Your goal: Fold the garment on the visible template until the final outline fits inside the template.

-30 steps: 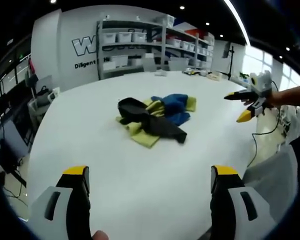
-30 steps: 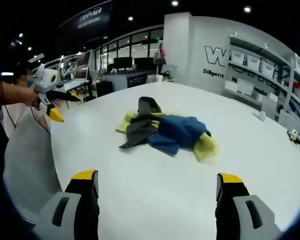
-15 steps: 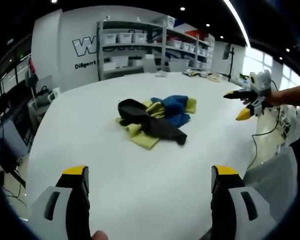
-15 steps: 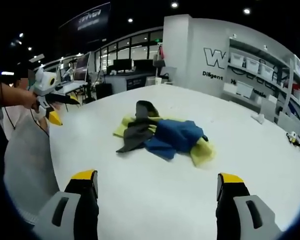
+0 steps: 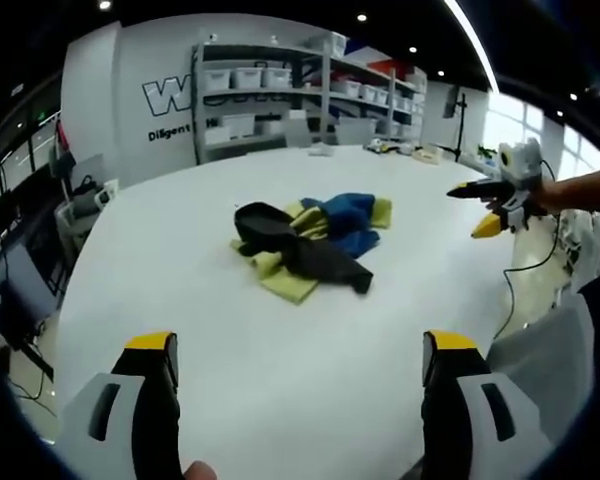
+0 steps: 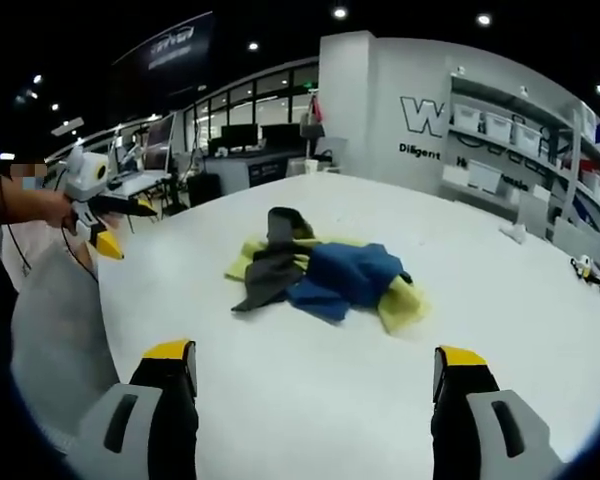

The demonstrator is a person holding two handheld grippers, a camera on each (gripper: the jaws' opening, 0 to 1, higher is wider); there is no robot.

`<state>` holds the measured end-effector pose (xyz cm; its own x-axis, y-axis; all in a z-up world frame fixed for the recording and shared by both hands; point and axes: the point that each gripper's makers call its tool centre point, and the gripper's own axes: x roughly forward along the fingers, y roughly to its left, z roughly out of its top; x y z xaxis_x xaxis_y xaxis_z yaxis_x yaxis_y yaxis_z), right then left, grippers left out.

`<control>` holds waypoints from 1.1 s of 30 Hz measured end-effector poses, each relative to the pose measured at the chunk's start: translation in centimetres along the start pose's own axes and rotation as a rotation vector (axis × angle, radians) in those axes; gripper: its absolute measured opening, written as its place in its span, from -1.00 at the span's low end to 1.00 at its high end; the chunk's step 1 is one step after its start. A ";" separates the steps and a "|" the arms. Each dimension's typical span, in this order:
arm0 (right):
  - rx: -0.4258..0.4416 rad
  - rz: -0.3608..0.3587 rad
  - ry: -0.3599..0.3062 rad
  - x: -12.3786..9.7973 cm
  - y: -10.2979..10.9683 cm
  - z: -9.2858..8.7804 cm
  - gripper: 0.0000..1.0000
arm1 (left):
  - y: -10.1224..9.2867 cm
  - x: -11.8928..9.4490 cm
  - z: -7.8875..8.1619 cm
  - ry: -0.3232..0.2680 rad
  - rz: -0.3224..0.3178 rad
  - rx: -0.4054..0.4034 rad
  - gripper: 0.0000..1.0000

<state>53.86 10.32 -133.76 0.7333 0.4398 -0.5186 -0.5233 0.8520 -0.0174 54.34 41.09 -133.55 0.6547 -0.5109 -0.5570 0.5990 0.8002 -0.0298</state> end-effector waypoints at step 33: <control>-0.101 0.048 0.049 1.1 0.9 0.3 0.93 | 0.5 0.1 0.3 0.008 -0.013 0.002 0.95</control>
<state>54.34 11.64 -134.11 0.6853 0.4628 -0.5623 -0.6003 0.7961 -0.0764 54.81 41.35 -133.39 0.6431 -0.5188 -0.5632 0.6084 0.7928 -0.0356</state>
